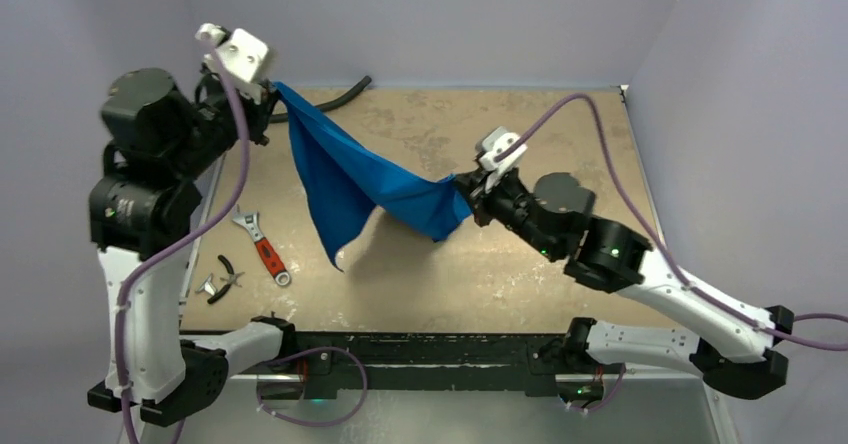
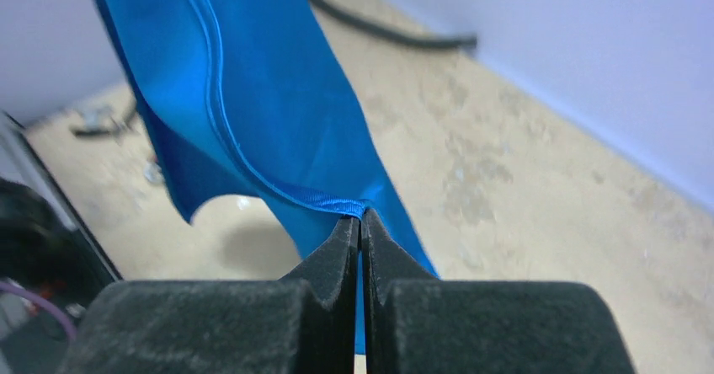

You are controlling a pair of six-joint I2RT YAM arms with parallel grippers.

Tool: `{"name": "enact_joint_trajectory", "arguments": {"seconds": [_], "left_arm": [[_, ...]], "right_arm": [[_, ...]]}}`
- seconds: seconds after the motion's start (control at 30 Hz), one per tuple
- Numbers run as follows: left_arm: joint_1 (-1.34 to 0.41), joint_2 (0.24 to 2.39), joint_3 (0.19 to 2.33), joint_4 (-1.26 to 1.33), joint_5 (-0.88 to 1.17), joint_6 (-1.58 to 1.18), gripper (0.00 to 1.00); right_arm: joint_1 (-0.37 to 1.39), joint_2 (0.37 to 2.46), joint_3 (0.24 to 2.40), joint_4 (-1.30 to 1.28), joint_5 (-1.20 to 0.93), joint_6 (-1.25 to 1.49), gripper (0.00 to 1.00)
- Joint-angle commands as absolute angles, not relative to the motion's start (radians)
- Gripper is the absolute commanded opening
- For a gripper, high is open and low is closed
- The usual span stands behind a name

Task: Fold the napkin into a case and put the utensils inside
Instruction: Flatten out the crumpled napkin at the center of the board.

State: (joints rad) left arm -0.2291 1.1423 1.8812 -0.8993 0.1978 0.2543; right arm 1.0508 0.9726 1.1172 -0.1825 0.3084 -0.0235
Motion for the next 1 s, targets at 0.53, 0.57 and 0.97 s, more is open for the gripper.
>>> {"name": "enact_joint_trajectory", "arguments": {"seconds": [0.53,0.57,0.97], "left_arm": [[-0.222,0.991,1.753,-0.916,0.199,0.314,0.00],[-0.221,0.984,1.694,-0.876,0.183,0.324,0.00],[-0.222,1.183,1.169,-0.218,-0.042,0.385,0.00]], "right_arm": [[1.134,1.007,1.417,-0.280,0.608,-0.027,0.00],[1.129,1.044,1.400,-0.261,0.648,-0.040,0.00],[0.634,1.506,1.288,0.138,0.398,-0.149,0.00]]}}
